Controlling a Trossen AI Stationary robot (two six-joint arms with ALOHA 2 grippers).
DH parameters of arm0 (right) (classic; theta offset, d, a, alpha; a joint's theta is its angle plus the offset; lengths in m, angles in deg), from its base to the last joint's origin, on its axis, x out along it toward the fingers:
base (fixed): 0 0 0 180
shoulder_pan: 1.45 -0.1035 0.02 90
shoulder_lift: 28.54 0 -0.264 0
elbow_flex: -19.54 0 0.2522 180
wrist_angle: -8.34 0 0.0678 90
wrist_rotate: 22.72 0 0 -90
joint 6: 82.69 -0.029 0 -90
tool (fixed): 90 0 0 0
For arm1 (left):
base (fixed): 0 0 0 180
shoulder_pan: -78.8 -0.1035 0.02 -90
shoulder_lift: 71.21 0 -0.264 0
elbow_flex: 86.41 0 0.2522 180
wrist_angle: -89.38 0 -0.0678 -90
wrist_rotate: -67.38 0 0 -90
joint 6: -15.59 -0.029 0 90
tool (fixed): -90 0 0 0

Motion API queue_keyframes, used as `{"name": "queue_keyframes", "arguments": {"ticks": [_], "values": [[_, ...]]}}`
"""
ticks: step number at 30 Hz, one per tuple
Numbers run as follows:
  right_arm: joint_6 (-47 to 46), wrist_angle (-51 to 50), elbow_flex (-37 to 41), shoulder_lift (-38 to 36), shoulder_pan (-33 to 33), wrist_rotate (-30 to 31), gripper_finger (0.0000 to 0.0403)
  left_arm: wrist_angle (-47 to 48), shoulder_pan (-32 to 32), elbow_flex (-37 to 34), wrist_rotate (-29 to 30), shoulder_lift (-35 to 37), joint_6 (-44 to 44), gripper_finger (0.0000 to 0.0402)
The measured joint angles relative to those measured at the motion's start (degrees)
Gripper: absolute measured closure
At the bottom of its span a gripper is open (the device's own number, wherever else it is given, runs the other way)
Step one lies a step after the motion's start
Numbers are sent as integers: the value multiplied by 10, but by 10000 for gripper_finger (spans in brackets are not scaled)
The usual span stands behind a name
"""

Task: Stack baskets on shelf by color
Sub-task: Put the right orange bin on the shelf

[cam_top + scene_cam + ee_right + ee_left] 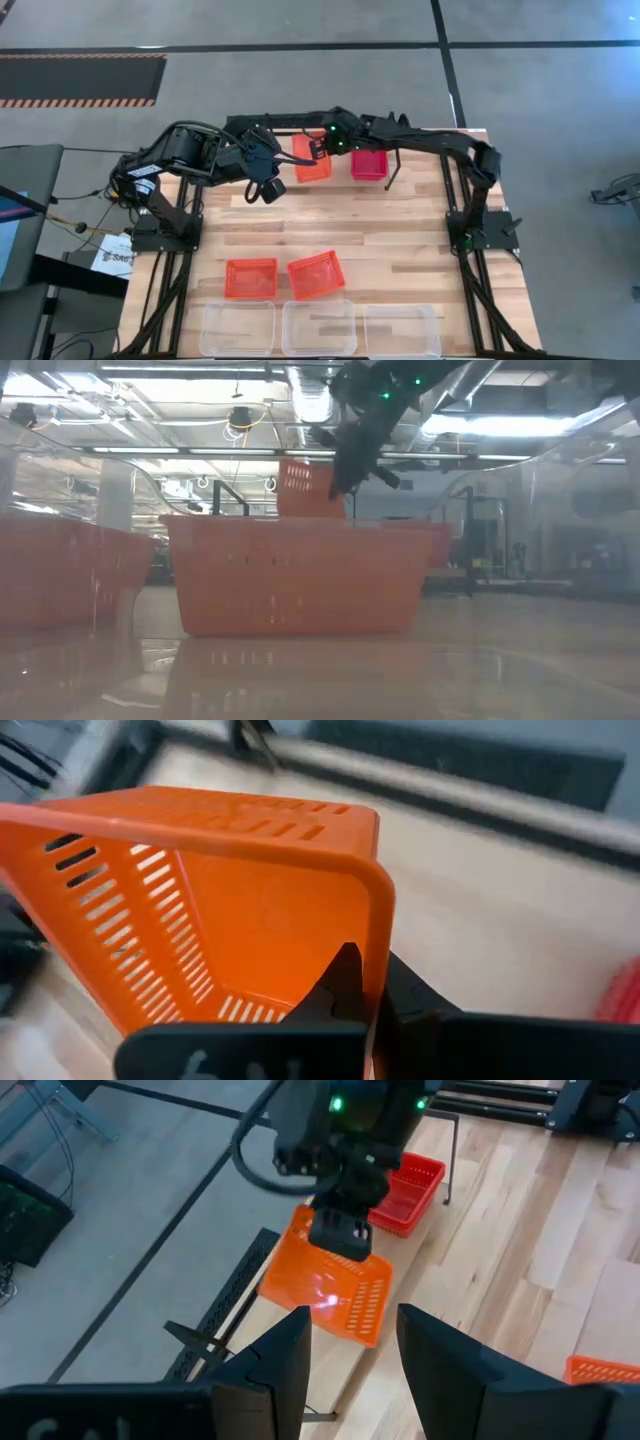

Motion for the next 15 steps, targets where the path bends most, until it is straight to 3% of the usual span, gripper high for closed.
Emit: {"name": "queue_keyframes", "arguments": {"ticks": [10, 15], "values": [[-26, -119, -1, 10, 6, 9, 400, 0, 0, 0, 0, 0, -5, 263], [-28, -129, -1, 10, 18, 17, 400, 0, 0, 0, 0, 0, -6, 263]]}}
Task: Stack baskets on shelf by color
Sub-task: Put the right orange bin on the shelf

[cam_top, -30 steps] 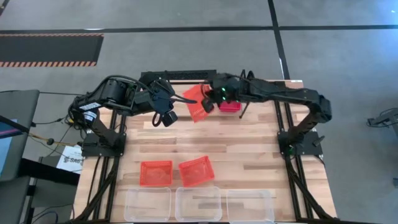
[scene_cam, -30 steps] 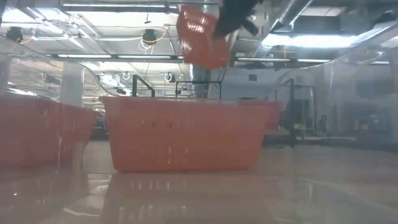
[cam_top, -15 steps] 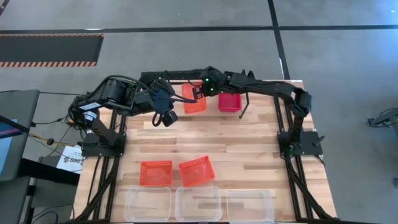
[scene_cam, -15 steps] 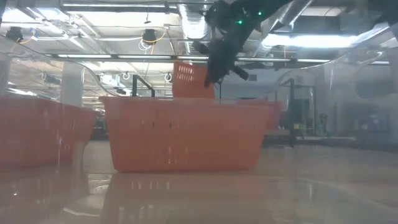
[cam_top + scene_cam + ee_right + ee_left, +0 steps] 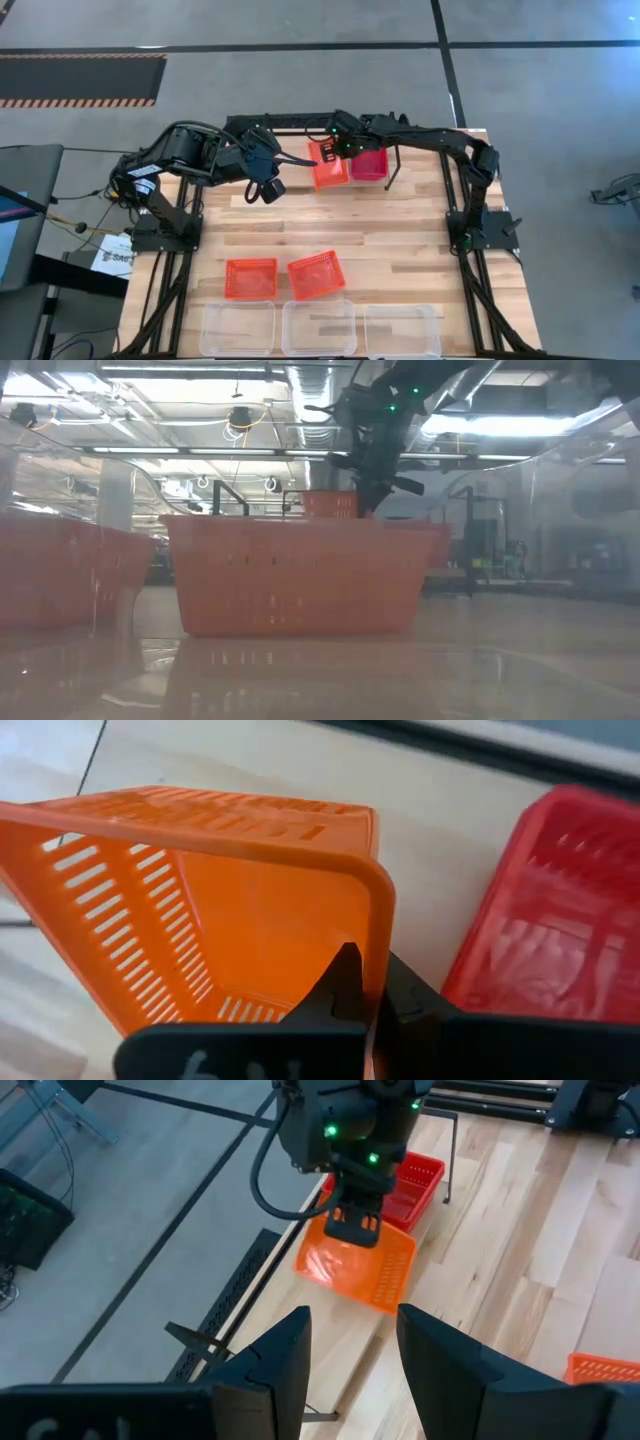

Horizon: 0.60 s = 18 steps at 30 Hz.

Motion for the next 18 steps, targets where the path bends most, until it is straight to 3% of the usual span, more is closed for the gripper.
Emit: {"name": "queue_keyframes", "arguments": {"ticks": [18], "values": [[-26, -24, 21, -1, 31, -6, 399, 0, 0, 0, 0, 0, 0, 263]]}}
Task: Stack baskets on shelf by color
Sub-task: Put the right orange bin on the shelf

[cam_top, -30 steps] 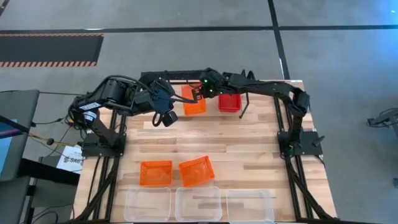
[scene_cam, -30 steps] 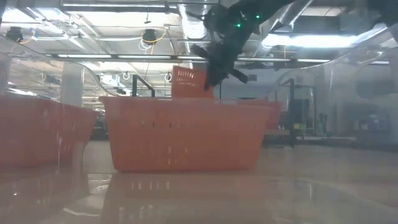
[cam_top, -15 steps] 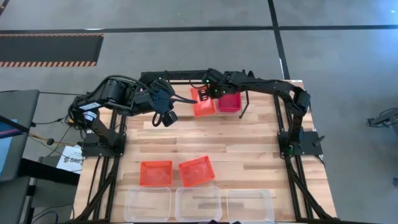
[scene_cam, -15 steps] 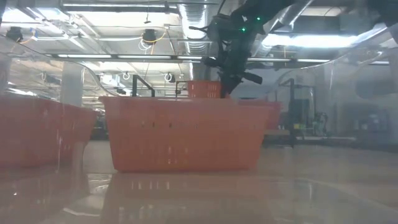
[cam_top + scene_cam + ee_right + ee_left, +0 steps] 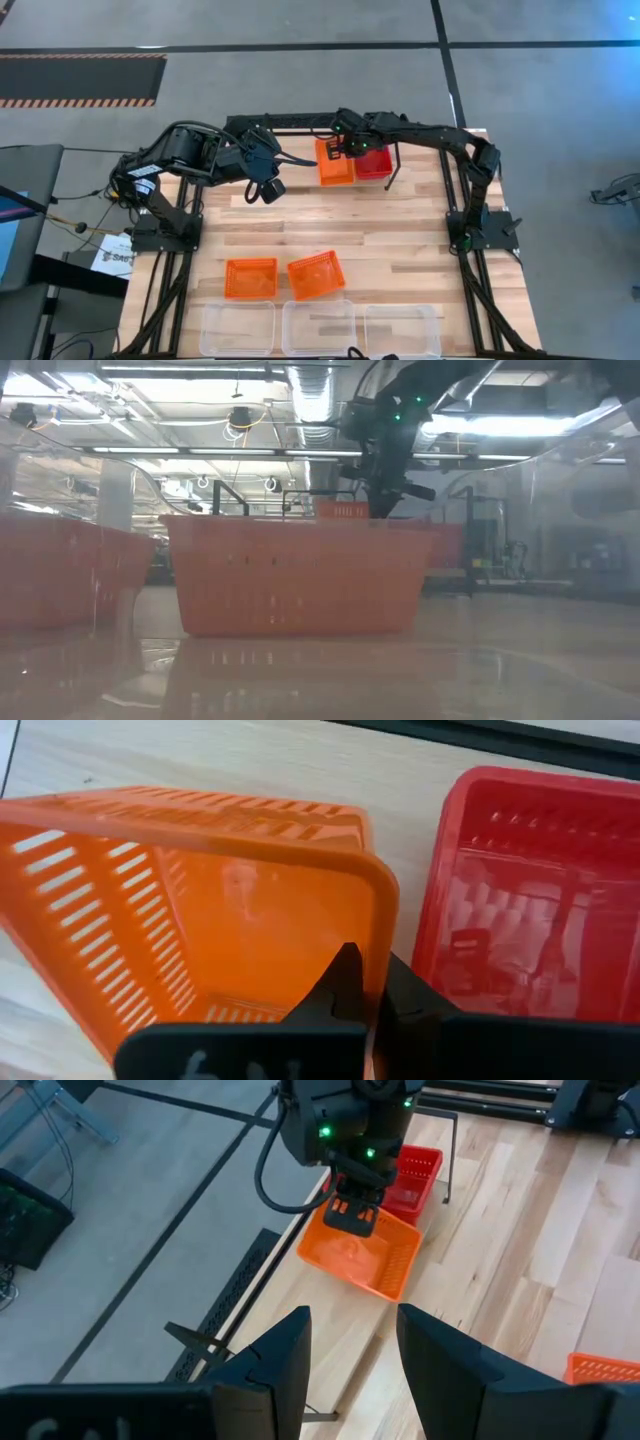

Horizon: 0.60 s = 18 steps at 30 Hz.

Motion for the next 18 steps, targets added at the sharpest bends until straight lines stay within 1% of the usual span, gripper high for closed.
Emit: {"name": "queue_keyframes", "arguments": {"ticks": [7, 14, 18], "values": [[7, 4, 0, 0, 3, -3, 391, 0, 0, 0, 0, 0, 0, 263], [23, 3, 0, 0, 2, 4, 346, 0, 0, 0, 0, 0, 0, 263], [32, 7, 0, 0, 2, 4, 332, 0, 0, 0, 0, 0, 0, 263]]}}
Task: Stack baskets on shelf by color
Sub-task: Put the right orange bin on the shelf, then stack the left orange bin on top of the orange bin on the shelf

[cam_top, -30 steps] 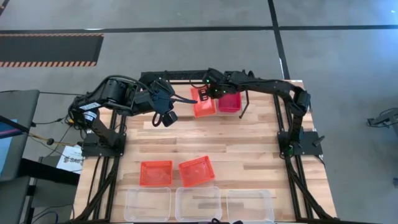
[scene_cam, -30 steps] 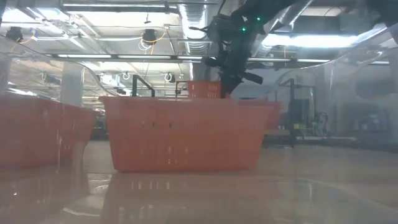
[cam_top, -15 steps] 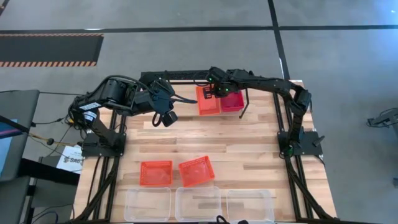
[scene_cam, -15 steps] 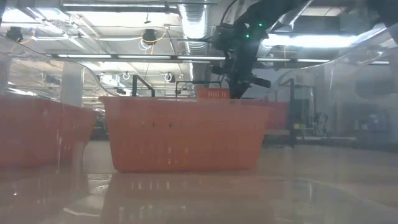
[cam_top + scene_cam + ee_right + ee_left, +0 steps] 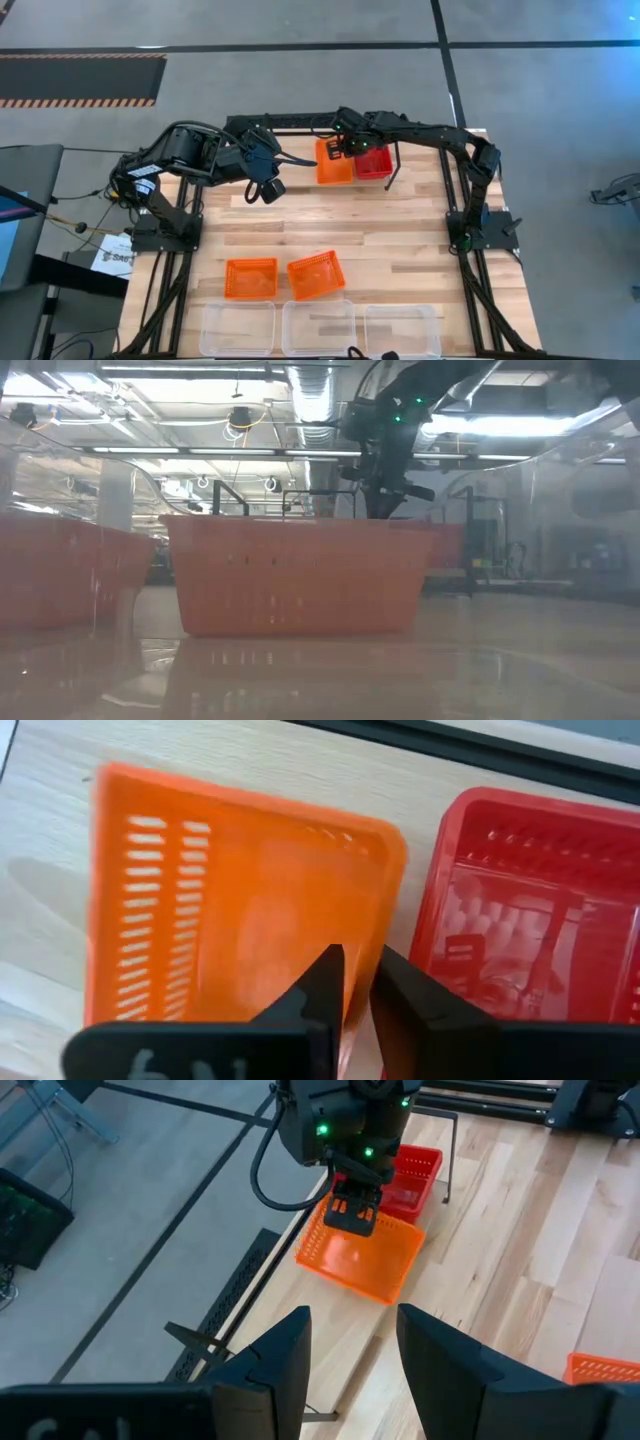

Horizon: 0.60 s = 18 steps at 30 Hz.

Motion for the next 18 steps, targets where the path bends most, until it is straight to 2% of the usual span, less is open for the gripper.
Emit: {"name": "queue_keyframes", "arguments": {"ticks": [12, 18], "values": [[36, 14, 0, 0, -1, -2, 320, 0, 0, 0, 0, 0, 0, 263], [92, 8, -25, -2, -31, -25, 329, 0, 0, 0, 0, 0, 0, 263]]}}
